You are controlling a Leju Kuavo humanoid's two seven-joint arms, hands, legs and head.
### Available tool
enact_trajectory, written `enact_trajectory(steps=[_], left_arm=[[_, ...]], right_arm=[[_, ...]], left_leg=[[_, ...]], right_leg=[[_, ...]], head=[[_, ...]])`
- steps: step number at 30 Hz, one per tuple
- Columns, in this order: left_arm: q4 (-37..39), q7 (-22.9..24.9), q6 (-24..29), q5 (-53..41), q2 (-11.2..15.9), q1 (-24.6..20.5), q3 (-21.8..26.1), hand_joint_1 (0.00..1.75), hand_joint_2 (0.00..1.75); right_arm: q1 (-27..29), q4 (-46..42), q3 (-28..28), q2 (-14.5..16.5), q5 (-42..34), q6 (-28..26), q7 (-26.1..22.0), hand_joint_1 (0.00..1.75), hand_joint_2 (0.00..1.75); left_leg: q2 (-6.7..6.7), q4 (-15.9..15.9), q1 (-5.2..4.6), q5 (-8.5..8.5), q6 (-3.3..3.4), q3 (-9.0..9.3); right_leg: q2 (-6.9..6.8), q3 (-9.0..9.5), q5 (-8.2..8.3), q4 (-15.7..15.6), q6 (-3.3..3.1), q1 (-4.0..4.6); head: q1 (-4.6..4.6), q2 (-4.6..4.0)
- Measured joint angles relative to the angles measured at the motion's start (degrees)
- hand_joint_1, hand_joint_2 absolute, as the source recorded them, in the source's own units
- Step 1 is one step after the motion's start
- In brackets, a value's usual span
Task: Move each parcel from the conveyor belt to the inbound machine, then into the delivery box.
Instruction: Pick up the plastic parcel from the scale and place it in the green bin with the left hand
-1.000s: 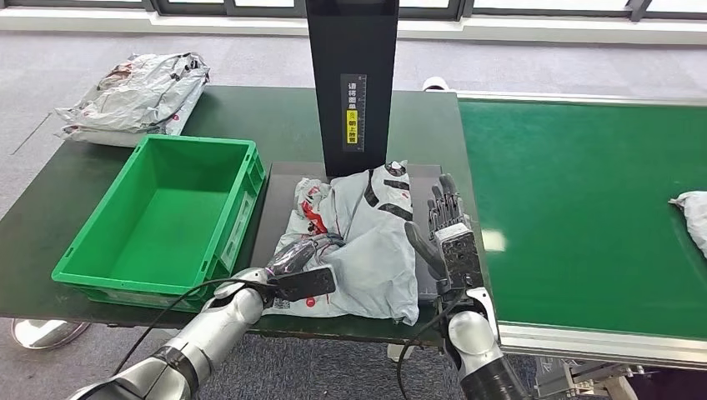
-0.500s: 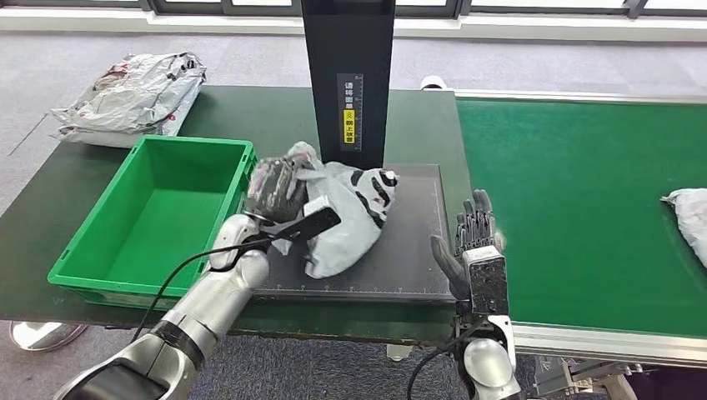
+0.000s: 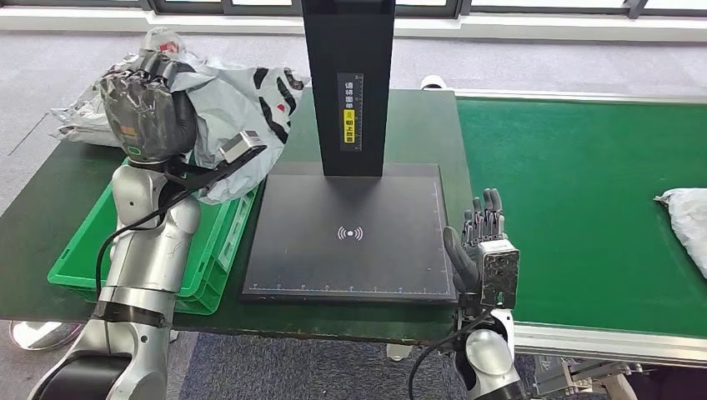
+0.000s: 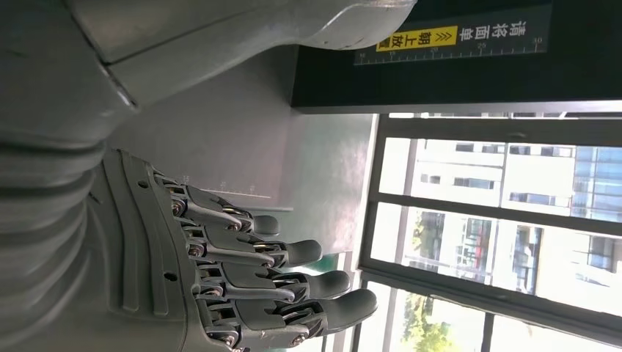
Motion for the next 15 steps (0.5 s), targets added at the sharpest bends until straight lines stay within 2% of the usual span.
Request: enact_trajectory(steps=[7,10,11,12,14,15], left_arm=[[7.6,13.7,-0.9,-9.5,3.4,1.3,3.3,1.75,1.75],[14.8,24.8,-6.8,-11.4,5.4,0.7,2.2,1.75,1.75],[17.7,28.5,-9.9,-11.5,6.2,0.5,1.2,1.54,1.75],[20.4,30.9,-13.3,-11.5,7.0,0.4,0.1,1.10,1.75],[25.4,32.6,-20.5,-11.5,8.1,0.4,-1.6,0.23,1.75],[27.6,32.6,-23.5,-11.5,8.4,0.3,-2.2,0.00,1.75]], right_arm=[[-0.8,1.1,0.0,-0.1,-0.9,-0.4,0.4,0.00,1.75],[-0.8,1.2,0.0,-0.2,-0.4,0.1,1.4,0.00,1.75],[-0.8,1.2,0.0,-0.2,-0.2,0.6,1.7,0.00,1.75],[-0.8,1.2,0.0,-0.3,0.1,1.2,1.9,0.00,1.75],[-0.9,1.4,0.0,-0.3,0.5,2.5,2.0,0.00,1.75],[-1.0,1.6,0.0,-0.3,0.6,3.0,2.0,0.00,1.75]], left_leg=[[0.03,0.0,0.00,0.01,-0.01,0.01],[0.02,0.0,0.00,0.00,-0.02,0.03],[0.07,0.0,-0.01,0.00,-0.02,0.03],[0.14,0.0,-0.01,-0.01,-0.03,0.03],[0.24,0.0,-0.01,-0.01,-0.03,0.03],[0.24,0.0,-0.01,-0.01,-0.03,0.02]], right_leg=[[0.01,-0.05,0.00,0.0,-0.01,0.01],[0.04,-0.04,0.00,0.0,0.00,-0.01],[0.09,-0.05,0.00,0.0,-0.01,-0.01],[0.15,-0.08,0.01,0.0,-0.01,-0.01],[0.24,-0.13,0.03,0.0,-0.03,-0.01],[0.24,-0.15,0.04,0.0,-0.04,0.00]], head=[[-0.01,0.00],[0.01,0.00],[0.00,0.01],[-0.01,0.01],[-0.01,-0.01],[-0.01,-0.01]])
